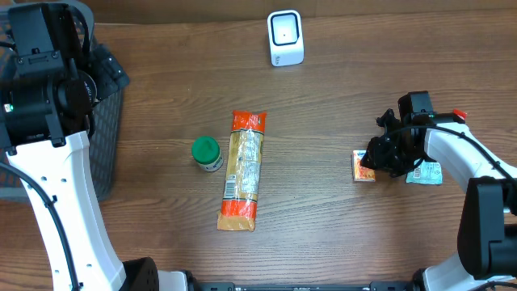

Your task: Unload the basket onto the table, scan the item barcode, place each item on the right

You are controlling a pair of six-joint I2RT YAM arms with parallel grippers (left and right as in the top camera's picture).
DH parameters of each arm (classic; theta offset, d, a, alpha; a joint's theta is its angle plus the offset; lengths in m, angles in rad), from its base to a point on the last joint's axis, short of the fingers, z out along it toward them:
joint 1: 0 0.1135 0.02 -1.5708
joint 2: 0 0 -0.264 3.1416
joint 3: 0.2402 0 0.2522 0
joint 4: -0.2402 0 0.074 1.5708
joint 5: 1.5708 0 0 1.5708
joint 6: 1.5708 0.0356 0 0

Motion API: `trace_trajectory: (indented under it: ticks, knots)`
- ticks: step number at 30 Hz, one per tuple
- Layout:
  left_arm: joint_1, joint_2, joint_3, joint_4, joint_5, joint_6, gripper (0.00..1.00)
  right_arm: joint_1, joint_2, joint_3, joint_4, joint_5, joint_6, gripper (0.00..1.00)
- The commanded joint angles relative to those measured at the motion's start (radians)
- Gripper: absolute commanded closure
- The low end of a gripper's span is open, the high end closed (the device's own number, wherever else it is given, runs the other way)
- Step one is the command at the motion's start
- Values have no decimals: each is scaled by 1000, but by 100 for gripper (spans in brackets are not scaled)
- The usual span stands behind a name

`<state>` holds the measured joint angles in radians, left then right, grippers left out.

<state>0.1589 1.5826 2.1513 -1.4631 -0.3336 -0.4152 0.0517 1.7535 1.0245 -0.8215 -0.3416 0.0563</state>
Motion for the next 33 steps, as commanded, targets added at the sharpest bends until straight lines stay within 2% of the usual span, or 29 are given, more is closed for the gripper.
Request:
trace_trajectory:
  ticks: [1,8,25,30,33]
  knots:
    - [4,7,11,1,-13,9,0,-23,-2,-5,9,2,-9,63]
    - [4,7,11,1,-13,9,0,-93,-2,-6,-4,-58,-9,66]
    - [4,7,11,1,-13,9,0,-90,-2,-82,58,-89,-9,68]
    - [4,7,11,1,-13,9,0,-90,-2,-90,76,-117,-9,75]
    - [4,7,11,1,-13,9,0,-90,-2,-90,77,-116,-9,94]
